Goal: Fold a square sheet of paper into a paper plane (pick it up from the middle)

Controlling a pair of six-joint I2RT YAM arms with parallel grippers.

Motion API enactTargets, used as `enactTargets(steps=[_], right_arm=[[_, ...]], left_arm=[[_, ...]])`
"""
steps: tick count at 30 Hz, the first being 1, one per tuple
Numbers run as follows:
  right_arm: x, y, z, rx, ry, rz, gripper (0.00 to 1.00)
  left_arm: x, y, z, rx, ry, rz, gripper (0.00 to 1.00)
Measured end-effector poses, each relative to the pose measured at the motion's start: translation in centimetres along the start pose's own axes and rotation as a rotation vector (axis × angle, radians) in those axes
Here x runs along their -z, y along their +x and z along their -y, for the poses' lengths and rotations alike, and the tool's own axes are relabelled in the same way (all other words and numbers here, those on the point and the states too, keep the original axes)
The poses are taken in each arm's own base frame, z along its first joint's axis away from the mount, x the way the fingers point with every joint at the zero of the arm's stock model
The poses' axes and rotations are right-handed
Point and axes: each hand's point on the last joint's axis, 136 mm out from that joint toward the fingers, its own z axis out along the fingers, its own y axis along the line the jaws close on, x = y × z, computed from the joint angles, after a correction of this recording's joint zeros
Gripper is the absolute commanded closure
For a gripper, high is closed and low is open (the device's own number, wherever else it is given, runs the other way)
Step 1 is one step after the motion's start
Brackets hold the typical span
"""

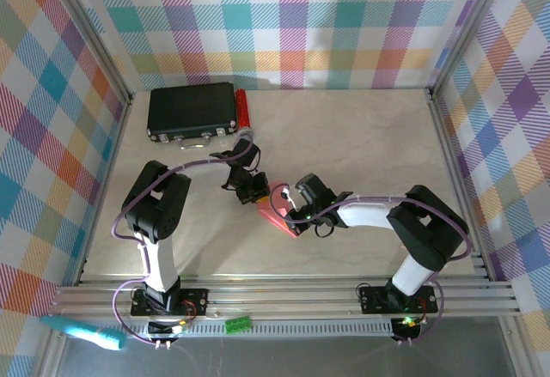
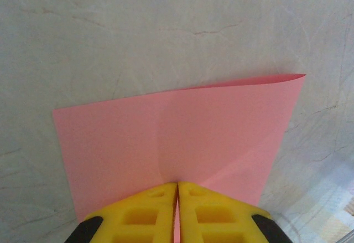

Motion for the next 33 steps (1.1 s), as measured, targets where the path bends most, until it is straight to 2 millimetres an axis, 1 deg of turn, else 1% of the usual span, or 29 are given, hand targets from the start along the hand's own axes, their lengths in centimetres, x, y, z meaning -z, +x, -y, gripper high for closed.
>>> enactTargets(steps=[17,21,23,26,29,32,33], right_arm=[[-0.4,-0.2,0.1,-0.004,0.001,-0.014,0.98],[-0.4,-0.3,0.1,-0.006,0.002,-0.017,0.98],[-0.4,-0.3,0.1,-0.013,0.003,-0.018,0.99],[-0.4,-0.3,0.1,-0.024,0.004,-0.018,0.99],[-0.5,-0.4,0.1,-0.036,0.004,-0.019,0.99],[-0.6,-0.4,0.1,-0.045,0.004,-0.022,0.99],[-0.6,-0.5,0.1,-0.047,0.003,-0.021,0.99]], left_arm=[[0.0,-0.1,0.3,-0.020,-0.016,-0.017,0.90],[0.5,-0.2,0.7,-0.027,-0.038,-0.018,0.86],[0.8,-0.6,1.0,-0.027,-0.045,0.000,0.83],[2.1,-1.2,1.5,-0.021,-0.045,0.049,0.80],[4.7,-1.5,2.5,-0.013,-0.008,0.126,0.80],[6.9,-1.0,3.1,0.003,0.049,0.180,0.82],[7.3,-0.8,3.0,0.015,0.066,0.190,0.84]])
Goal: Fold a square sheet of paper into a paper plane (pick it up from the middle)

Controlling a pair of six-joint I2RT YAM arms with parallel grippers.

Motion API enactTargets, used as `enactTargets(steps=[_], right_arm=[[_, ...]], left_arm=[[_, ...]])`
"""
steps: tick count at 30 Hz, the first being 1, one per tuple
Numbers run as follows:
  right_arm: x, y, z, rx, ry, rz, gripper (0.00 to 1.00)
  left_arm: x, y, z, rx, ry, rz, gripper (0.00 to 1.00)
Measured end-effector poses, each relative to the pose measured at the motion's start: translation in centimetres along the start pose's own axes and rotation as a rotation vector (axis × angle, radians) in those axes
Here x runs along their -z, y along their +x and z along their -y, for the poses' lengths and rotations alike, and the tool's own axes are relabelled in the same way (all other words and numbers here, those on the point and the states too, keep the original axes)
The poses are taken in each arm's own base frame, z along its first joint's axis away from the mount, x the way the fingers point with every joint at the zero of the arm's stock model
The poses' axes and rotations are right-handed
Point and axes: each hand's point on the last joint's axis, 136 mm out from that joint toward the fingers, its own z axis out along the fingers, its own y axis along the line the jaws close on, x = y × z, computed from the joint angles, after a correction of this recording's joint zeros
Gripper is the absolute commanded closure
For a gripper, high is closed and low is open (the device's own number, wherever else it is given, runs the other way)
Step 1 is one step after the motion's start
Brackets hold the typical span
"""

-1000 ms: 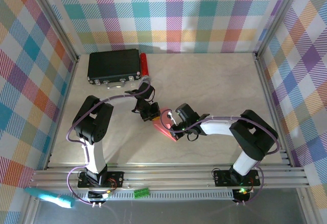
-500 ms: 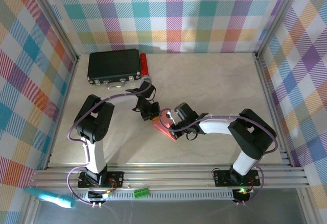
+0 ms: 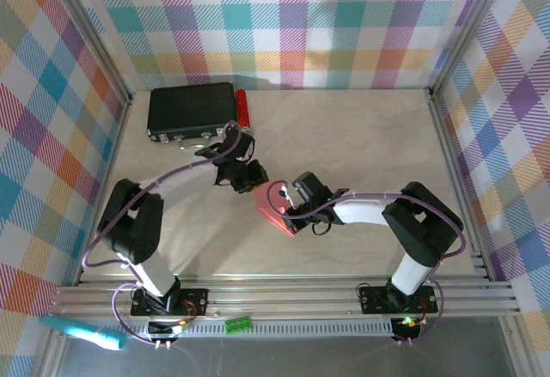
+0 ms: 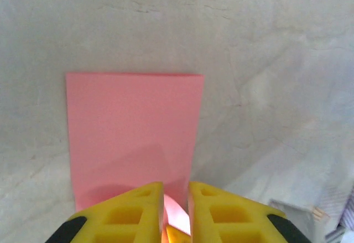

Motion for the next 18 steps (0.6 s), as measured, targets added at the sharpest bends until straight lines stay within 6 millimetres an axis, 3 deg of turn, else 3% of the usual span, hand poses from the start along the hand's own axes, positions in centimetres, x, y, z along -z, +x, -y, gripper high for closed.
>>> enactTargets(steps=[2,8,18], right_arm=[[0.0,-0.1,0.0,-0.003,0.000,0.000,0.99],[-0.1,-0.2,0.0,-0.005,0.001,-0.004,0.99],[-0.3,-0.4,0.0,-0.005,0.001,-0.005,0.99]], left_arm=[[0.2,0.7,-0.4,0.034,0.022,0.001,0.86],[-1.7,3.8,-2.3,0.138,0.033,-0.066,0.92],[-4.0,6.5,-1.5,0.206,0.094,-0.119,0.97]])
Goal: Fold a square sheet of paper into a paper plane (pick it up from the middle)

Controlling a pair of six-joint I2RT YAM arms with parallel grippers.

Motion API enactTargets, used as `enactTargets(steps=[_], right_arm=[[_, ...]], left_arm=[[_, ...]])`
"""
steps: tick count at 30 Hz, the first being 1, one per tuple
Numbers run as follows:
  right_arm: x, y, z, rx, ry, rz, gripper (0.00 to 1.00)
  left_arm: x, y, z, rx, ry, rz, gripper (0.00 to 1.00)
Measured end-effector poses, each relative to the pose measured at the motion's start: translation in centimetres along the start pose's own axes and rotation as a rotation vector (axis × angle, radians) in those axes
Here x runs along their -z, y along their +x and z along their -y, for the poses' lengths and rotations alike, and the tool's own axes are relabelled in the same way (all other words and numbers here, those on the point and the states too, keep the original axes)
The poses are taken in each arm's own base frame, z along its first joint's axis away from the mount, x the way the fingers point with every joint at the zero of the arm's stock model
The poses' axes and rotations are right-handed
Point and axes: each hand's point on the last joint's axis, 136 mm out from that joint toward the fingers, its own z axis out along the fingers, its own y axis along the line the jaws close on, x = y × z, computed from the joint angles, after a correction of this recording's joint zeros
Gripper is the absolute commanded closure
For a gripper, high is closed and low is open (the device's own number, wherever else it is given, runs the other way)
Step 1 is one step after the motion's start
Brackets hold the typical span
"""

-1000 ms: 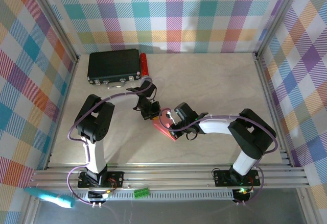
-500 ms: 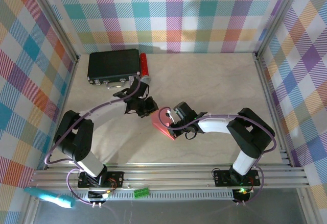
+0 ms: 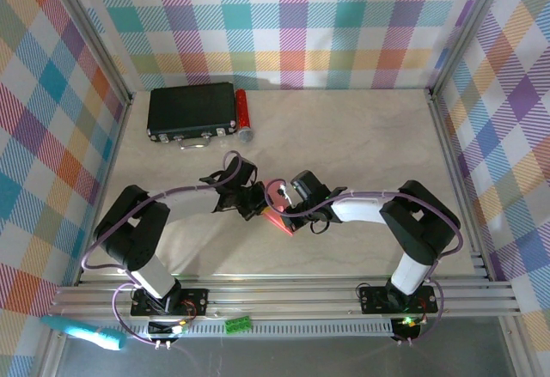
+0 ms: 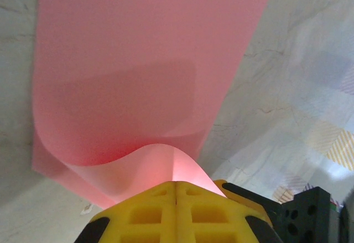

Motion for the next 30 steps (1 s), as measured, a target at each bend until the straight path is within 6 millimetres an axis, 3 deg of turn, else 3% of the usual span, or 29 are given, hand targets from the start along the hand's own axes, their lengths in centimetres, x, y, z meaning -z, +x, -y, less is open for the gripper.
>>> enactTargets(steps=[6,20,30], right_arm=[[-0.1,-0.1,0.0,-0.001,0.000,0.000,0.98],[-0.1,-0.1,0.0,-0.007,0.000,0.000,0.91],[-0.2,-0.1,0.0,-0.020,0.001,-0.004,0.88]], left_arm=[[-1.3,0.8,-0.5,0.007,-0.015,-0.025,0.97],[-1.6,0.8,-2.2,0.024,-0.055,-0.011,0.99],[-1.7,0.8,-2.3,0.026,-0.056,-0.010,0.99]])
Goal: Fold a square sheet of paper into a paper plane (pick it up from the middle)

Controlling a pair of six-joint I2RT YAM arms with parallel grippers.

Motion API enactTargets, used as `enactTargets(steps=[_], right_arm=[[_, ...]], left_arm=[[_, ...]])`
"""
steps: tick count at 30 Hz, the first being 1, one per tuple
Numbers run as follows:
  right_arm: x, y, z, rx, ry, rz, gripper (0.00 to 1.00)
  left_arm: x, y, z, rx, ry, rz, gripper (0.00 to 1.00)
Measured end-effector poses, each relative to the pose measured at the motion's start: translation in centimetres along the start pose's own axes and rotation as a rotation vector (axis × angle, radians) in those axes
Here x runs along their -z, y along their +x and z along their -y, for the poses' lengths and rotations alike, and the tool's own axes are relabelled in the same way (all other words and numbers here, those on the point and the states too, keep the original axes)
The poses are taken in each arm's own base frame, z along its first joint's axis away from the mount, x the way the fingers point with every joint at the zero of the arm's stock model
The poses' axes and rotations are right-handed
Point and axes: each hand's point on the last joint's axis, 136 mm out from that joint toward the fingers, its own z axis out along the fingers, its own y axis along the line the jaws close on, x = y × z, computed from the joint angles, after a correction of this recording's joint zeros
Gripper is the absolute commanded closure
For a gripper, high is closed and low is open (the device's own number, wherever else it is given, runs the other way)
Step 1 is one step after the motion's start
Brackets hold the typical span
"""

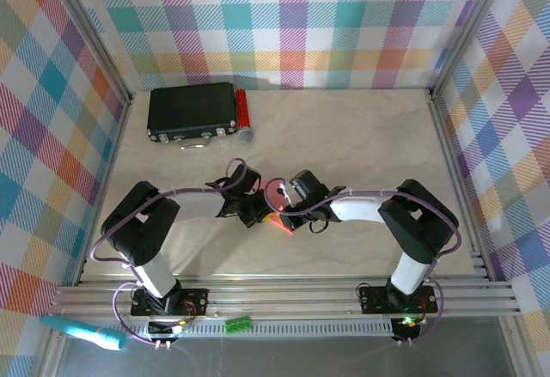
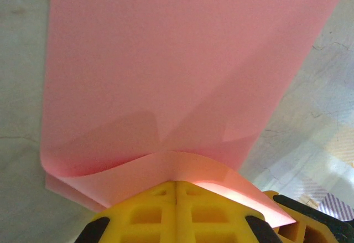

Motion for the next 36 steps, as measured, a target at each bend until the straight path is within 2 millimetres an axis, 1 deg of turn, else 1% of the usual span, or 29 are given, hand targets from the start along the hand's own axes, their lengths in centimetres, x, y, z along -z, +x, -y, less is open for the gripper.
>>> enactTargets(steps=[3,6,9,12,15,19,22,25,29,36], right_arm=[[0.0,0.0,0.0,-0.003,0.000,0.000,0.87],[0.1,-0.1,0.0,-0.006,0.001,-0.004,0.84],[0.2,-0.2,-0.1,-0.014,0.004,-0.005,0.76],[0.8,-0.2,0.2,-0.033,0.027,-0.006,0.66],[2.3,-0.6,0.4,-0.054,0.054,0.012,0.59],[4.6,-2.0,0.3,-0.076,0.061,0.075,0.58],[5.5,-2.5,0.3,-0.105,0.057,0.098,0.60],[5.5,-1.8,0.1,-0.142,0.029,0.065,0.70],[4.7,-1.0,-0.6,-0.177,-0.033,0.009,0.81],[2.9,-0.1,-1.5,-0.212,-0.115,-0.072,0.88]], left_arm=[[0.0,0.0,0.0,0.000,0.000,0.000,0.99],[0.0,0.0,-0.1,0.000,-0.001,0.000,0.99],[-0.1,0.0,-0.1,-0.001,0.000,0.004,0.99],[-0.1,0.0,-0.2,-0.008,0.009,0.008,0.99],[-0.1,-0.1,-0.2,-0.016,0.021,0.014,0.98],[-0.1,-0.1,-0.2,-0.026,0.033,0.020,0.97],[-0.1,-0.1,-0.2,-0.028,0.037,0.022,0.96],[-0.1,-0.1,-0.2,-0.030,0.041,0.023,0.95],[0.0,-0.1,-0.2,-0.033,0.047,0.026,0.94],[0.0,-0.1,-0.2,-0.036,0.047,0.027,0.91]])
